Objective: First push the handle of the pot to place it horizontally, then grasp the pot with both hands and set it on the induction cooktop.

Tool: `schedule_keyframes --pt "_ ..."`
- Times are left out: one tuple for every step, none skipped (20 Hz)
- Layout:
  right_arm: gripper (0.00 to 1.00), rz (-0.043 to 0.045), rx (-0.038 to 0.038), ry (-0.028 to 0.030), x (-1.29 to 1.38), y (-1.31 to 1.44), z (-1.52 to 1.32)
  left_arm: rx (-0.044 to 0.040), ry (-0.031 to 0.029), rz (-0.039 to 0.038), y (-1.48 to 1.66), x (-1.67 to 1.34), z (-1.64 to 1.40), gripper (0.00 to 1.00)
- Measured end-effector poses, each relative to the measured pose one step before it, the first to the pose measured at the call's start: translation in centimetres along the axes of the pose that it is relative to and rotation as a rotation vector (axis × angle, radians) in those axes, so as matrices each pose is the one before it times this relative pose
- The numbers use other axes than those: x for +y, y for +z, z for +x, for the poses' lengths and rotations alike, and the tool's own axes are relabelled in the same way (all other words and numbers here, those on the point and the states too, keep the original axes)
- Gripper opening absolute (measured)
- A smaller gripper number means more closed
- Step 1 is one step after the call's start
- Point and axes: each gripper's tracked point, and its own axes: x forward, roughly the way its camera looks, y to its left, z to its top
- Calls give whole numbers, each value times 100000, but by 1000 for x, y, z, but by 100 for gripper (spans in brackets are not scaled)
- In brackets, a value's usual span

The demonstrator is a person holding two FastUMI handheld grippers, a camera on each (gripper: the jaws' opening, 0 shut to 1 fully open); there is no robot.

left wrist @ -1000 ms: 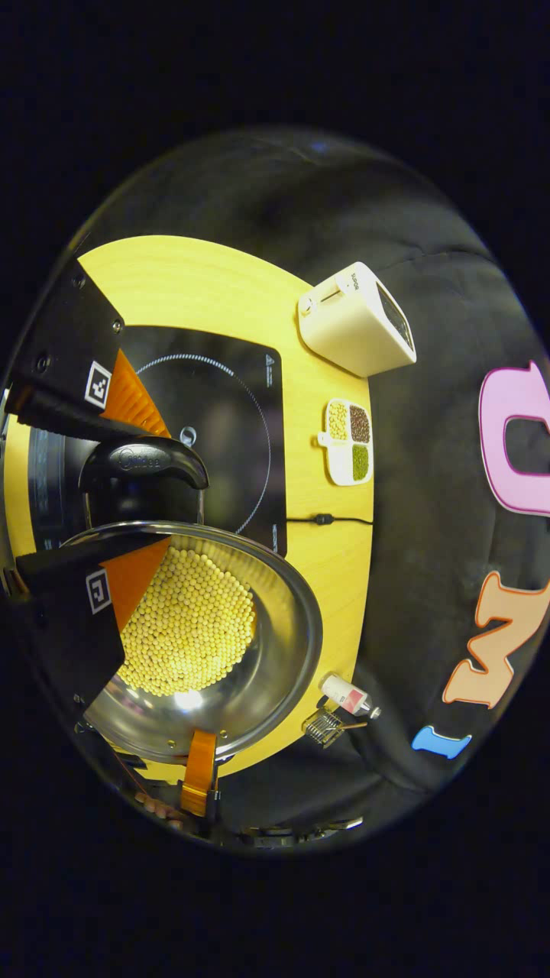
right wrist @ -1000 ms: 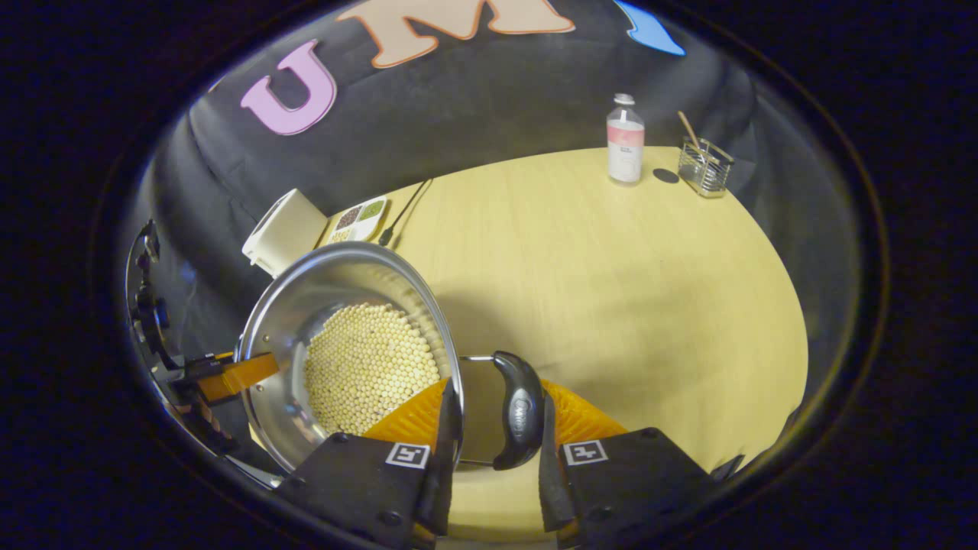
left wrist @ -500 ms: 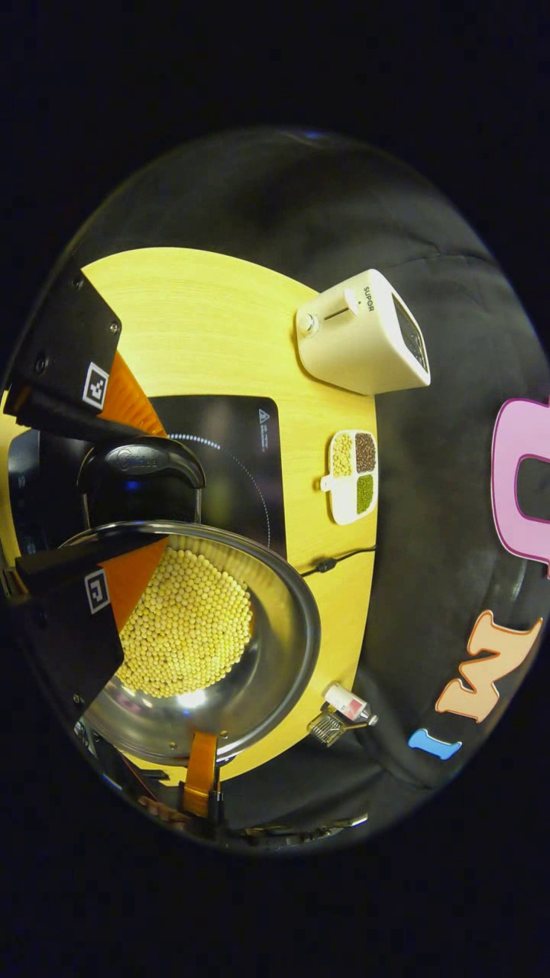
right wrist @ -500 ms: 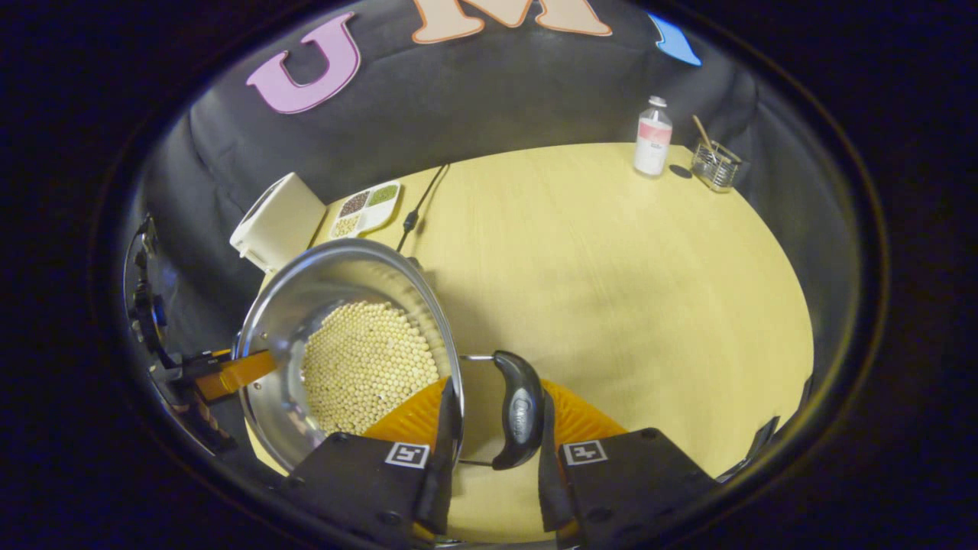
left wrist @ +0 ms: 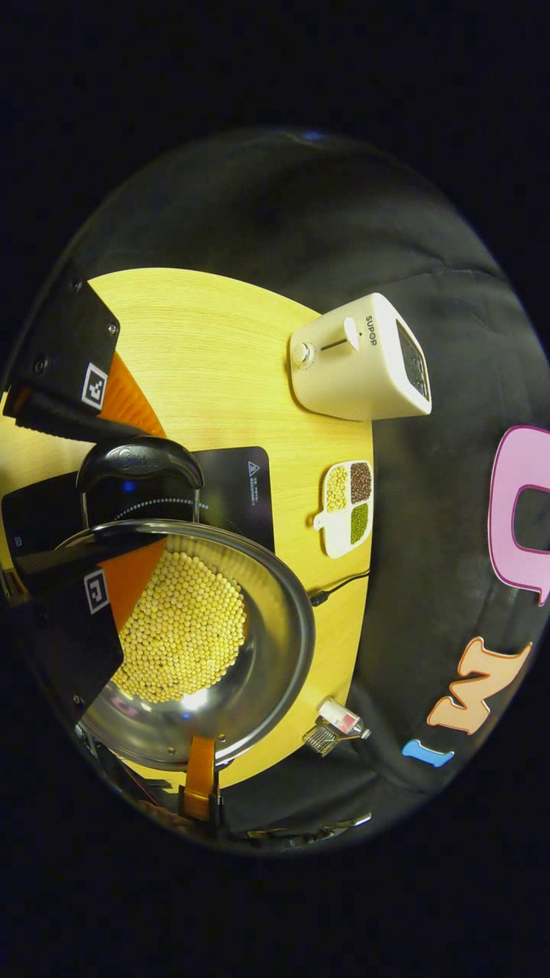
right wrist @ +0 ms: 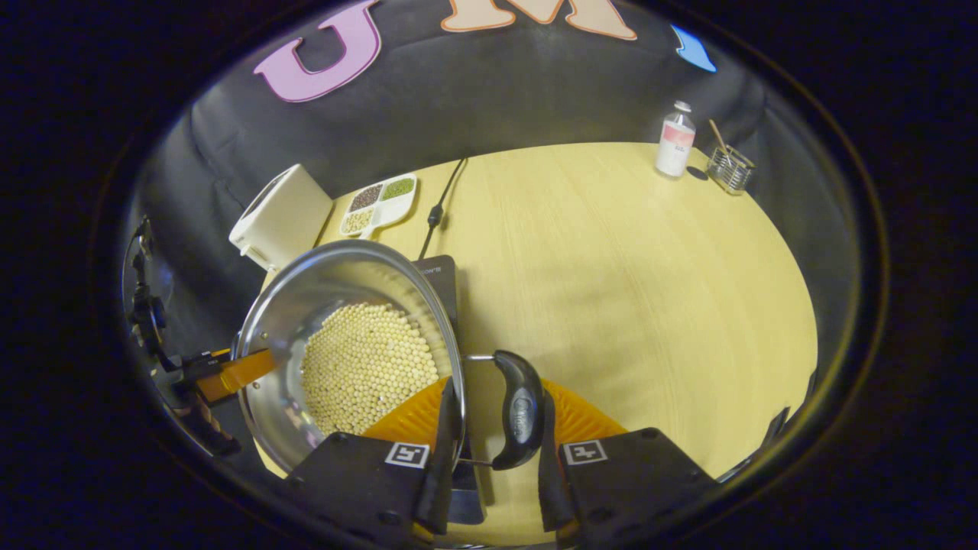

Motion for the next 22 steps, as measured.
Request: schedule_keyframes --pt "49 143 -220 -100 233 251 59 -262 22 -731 158 225 107 61" --pt "49 -173 -100 -96 199 148 112 -116 203 102 72 192 42 61" --pt "41 -226 -186 -105 133 192 106 -565 123 411 210 247 58 61" --pt "49 232 -120 163 200 59 37 -746 150 385 144 146 66 61" --pt "49 343 -120 170 70 131 60 -841 -81 374 176 54 72 61" --pt "49 190 272 297 92 -77 126 -632 356 -229 22 223 32 61" --pt "49 95 438 -92 -48 -36 35 -72 860 -1446 -72 123 11 61" --pt "51 -358 19 -266 -83 -168 -117 94 1173 -1212 -265 138 96 64" --pt "45 -886 -465 -162 -151 58 -77 93 1087 -736 -23 67 -73 66" --pt "50 -889 -80 -926 -165 -166 -81 -307 789 -327 -81 -32 -227 70" --pt "53 -201 -1321 -51 -195 233 -352 -1968 2304 -127 474 361 -374 71" --pt "60 699 -1417 732 -15 533 -304 -2211 2019 405 416 372 -344 76" --pt "63 1025 -1068 295 -216 466 -345 -2354 1772 720 568 148 -488 81" --pt "65 973 -148 322 -289 32 -215 -1184 561 674 164 42 -232 91" --pt "69 658 -56 482 -222 221 -296 -971 265 348 194 -107 -483 93" --pt "75 440 -901 238 -237 271 -279 -1341 573 -12 226 -56 -585 94" --pt "78 194 -1778 364 -200 400 -481 -2224 854 -108 460 -77 -601 94" --pt "92 85 -1886 614 -177 280 -580 -3285 672 -78 677 -100 -766 94" --pt "93 -151 -1512 696 -149 235 -695 -4142 582 -22 800 -136 -725 94" --pt "94 -375 -1610 483 -219 152 -712 -3211 37 94 511 -496 -889 94" --pt "94 -597 -1457 753 -286 268 -732 -2476 365 307 390 -388 -851 94" --pt "94 -370 -1758 1152 -308 231 -783 -2938 824 422 637 -288 -935 94"
